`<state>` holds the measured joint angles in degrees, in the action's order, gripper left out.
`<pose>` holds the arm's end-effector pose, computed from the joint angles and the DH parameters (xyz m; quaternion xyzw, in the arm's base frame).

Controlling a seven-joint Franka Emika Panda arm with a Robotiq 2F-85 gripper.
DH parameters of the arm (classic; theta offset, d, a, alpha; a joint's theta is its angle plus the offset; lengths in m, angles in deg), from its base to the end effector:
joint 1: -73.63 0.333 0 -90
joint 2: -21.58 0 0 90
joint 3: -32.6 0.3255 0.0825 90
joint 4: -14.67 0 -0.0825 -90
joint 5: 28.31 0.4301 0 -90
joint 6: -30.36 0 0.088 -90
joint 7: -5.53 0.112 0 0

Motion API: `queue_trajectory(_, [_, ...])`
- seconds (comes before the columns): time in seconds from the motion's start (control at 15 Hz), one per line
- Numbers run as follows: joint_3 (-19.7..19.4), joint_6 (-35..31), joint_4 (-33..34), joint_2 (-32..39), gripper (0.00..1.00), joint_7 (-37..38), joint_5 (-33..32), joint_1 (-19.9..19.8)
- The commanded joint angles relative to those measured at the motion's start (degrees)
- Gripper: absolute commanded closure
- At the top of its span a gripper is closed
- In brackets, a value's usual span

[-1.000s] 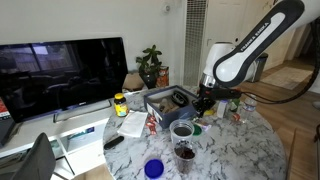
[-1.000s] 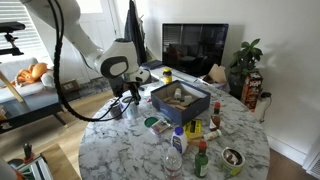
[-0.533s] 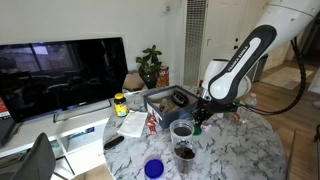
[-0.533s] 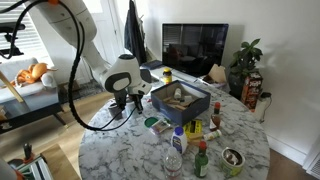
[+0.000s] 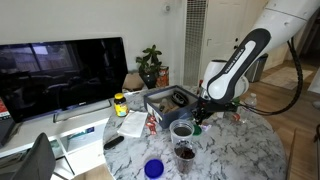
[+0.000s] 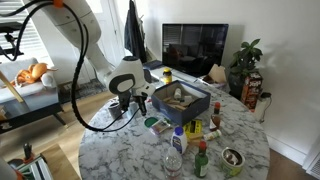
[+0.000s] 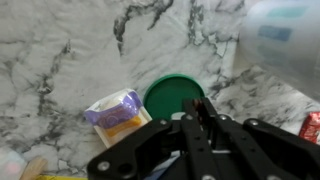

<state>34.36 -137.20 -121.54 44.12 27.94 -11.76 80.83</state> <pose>0.5315 0.0671 0.1328 -0.9631 0.2539 -0.0597 0.0660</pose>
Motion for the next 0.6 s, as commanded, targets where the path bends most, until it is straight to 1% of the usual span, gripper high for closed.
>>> queue_trajectory(0.0, [-0.89,0.70,2.61,3.71,0.97,1.47,-0.34,0.67])
queue_trajectory(0.27, [-1.14,0.37,4.46,6.88,0.97,2.23,0.03,1.09])
queue_trajectory(0.53, [0.36,-1.50,6.87,10.23,0.97,1.54,1.64,-0.39])
